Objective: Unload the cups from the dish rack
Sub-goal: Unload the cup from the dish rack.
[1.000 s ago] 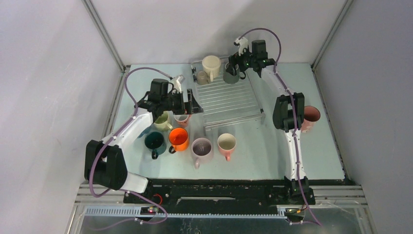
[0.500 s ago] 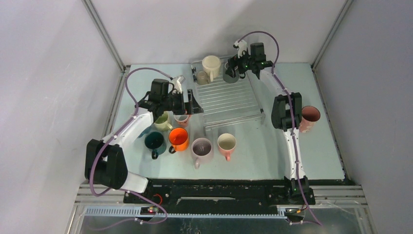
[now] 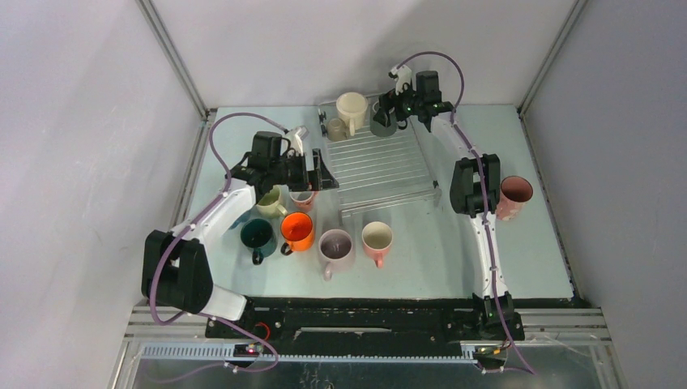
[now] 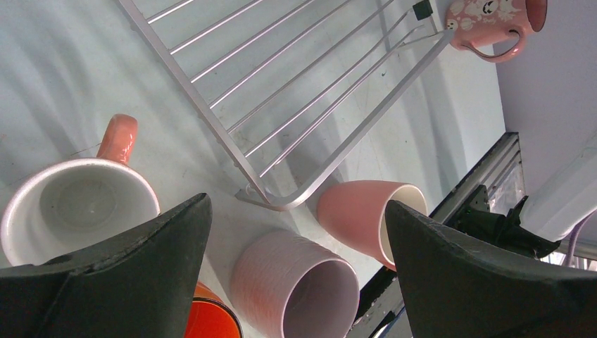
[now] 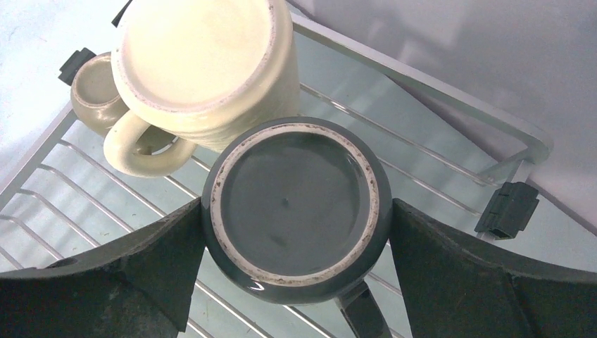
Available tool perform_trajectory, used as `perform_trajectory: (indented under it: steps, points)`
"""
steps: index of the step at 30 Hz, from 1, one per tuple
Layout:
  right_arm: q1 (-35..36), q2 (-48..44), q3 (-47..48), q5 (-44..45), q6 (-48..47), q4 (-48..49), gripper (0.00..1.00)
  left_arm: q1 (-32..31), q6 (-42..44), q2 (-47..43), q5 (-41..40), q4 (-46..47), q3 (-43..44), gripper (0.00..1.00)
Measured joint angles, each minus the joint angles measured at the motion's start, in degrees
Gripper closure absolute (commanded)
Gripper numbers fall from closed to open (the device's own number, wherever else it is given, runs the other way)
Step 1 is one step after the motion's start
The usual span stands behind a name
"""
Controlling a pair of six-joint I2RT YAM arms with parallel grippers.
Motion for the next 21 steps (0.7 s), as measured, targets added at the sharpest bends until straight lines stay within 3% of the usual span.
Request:
perform_trajectory:
  steps: [2,3,5,8,10,21]
  points:
    - [0.1,0.0,0.0,0.3,0.2,0.0,0.19,0.0,0.0,0.0,0.0,0.0,0.0,0.00]
    - [0.1,0.0,0.0,0.6,0.4,0.2,0.34,0.0,0.0,0.0,0.0,0.0,0.0,0.00]
    - [0.1,-0.4,-1.0,1.2,1.4,1.6,0.51,0.0,0.0,0.0,0.0,-0.1,0.0,0.00]
    - [0.1,-2.6,-5.7,2.1,2.6,5.2,0.68,-0.1,0.0,0.0,0.0,-0.1,0.0,0.00]
    - [0.2,-4.3,-8.7,3.3,3.5,6.4,0.74,-0.1,0.0,0.0,0.0,-0.1,0.0,0.00]
    - [0.8,-13.9,-21.2,8.6,12.2,7.1,0.84,-0.1,-1.6,-3.0,1.3,1.0,0.0,0.00]
